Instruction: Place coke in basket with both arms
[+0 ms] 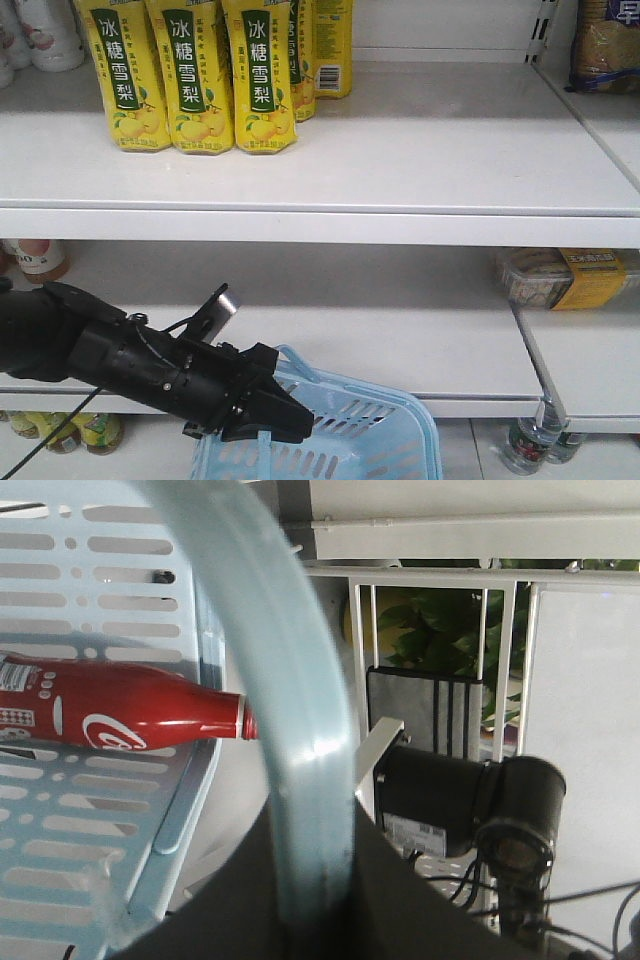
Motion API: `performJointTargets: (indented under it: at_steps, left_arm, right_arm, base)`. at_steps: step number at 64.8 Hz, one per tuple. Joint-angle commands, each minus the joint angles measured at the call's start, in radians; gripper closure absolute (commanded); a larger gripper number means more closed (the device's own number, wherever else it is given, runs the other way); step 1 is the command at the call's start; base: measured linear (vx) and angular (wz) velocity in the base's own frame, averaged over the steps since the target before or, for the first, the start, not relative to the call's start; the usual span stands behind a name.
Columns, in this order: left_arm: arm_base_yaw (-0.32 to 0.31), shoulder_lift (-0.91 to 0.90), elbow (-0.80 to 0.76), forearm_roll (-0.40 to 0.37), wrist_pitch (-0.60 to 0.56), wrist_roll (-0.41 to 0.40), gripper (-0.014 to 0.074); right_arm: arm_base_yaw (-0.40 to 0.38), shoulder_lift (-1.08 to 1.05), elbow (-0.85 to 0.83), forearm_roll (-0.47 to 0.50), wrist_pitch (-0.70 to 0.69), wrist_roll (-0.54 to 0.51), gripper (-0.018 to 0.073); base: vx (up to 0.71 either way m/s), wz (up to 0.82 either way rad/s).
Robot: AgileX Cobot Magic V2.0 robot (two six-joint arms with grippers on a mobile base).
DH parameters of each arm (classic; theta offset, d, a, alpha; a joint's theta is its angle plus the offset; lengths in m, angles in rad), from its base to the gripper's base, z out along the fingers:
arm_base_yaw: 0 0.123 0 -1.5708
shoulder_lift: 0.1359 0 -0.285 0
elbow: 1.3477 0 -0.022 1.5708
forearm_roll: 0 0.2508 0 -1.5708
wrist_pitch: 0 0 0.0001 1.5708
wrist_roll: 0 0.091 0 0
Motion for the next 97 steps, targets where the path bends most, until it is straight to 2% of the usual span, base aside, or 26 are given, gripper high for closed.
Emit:
performJointTargets:
  at_steps: [1, 17, 44, 49, 63, 71, 79, 97]
  left_arm:
    - [0.000, -0.136, 0.006, -0.095, 0.103, 0.011, 0.0603]
    - [0.000, -0.405, 0.122, -0.082, 0.059, 0.011, 0.0603]
    - [0.000, -0.901, 0.387, -0.070, -0.246, 0.011, 0.0603]
    - [0.000, -0.991, 0.418, -0.037, -0.290, 0.011, 0.0603]
    - [0.000, -1.218, 0.467, 0.166, -0.424, -0.006, 0.0603]
    - [0.001, -1.312, 0.495, 0.277, -0.530, -0.086, 0.0603]
    - [0.001, -1.403, 0.520, 0.455, -0.629, -0.239, 0.0603]
    - [0.001, -1.532, 0.593, 1.005, -0.801, -0.687, 0.0603]
  right_arm:
    - [-0.005, 0.011, -0.027, -0.018, -0.071, 0.002, 0.0569]
    - [-0.005, 0.011, -0.027, -0.018, -0.071, 0.002, 0.0569]
    - [-0.005, 0.011, -0.027, -0.018, -0.071, 0.002, 0.0569]
    - [-0.005, 0.011, -0.027, -0.018, -0.071, 0.002, 0.0569]
    - [-0.005, 0.011, -0.027, -0.018, -0.071, 0.002, 0.0569]
    - [-0.005, 0.011, -0.027, -0.018, -0.071, 0.002, 0.0569]
    - [-0.005, 0.011, -0.027, -0.018, -0.071, 0.002, 0.0569]
    - [-0.005, 0.011, -0.027, -0.018, -0.071, 0.002, 0.0569]
  base:
    - [0.00, 0.00]
    - [0.00, 0.00]
    - [0.00, 0.00]
    - [0.00, 0.00]
    - [0.00, 0.00]
    - [0.00, 0.00]
    - [0.00, 0.00]
    - [0.00, 0.00]
